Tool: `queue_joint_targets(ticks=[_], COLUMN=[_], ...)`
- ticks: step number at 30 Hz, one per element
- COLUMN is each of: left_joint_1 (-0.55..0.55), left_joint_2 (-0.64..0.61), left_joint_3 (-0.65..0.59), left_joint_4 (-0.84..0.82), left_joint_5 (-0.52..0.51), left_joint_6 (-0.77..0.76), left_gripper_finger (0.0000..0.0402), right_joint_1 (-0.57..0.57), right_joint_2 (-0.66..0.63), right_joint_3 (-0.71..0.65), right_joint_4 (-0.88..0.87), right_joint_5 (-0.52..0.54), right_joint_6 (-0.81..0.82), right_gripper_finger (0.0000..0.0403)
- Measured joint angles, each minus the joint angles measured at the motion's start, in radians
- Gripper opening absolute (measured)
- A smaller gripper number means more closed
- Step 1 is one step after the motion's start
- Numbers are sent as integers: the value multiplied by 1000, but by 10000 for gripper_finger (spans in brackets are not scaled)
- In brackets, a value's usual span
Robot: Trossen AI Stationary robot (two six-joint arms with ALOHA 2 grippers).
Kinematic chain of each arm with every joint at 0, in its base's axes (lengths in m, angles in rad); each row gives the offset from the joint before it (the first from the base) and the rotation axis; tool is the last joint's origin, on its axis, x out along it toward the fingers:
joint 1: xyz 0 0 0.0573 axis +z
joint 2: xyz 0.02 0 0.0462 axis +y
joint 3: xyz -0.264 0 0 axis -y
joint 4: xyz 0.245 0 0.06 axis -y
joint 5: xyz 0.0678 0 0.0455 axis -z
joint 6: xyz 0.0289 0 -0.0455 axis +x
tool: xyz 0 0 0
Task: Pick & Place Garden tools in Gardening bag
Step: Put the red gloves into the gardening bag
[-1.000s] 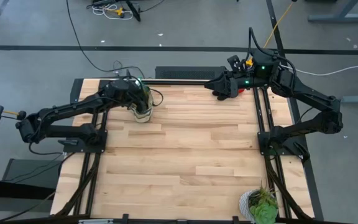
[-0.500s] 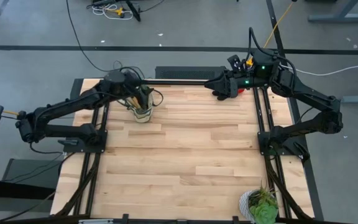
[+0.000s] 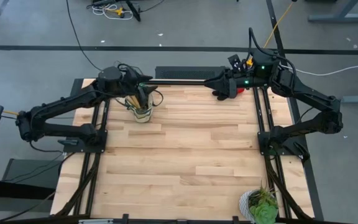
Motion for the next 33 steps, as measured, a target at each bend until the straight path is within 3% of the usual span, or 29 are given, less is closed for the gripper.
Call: queue_joint_targets(ticks=[7,14,23,33], left_joint_1=[-44,-87,-106,-105], left_joint_2=[0,1,1,1], left_joint_3=[25,55,62,62], left_joint_4=[1,1,2,2], left_joint_5=[-1,-2,-3,-3], left_joint_6=[1,2,3,33], left_gripper_finger=[252,252,252,252], right_joint_1=[-1,-14,-45,-112], right_joint_2=[0,0,0,13], right_joint_3=[0,0,0,0], right_joint_4=[-26,-137,-448,-675], right_joint_5=[26,114,285,323], right_joint_6=[-120,-264,-463,-658], right_gripper_finger=[149,195,249,254])
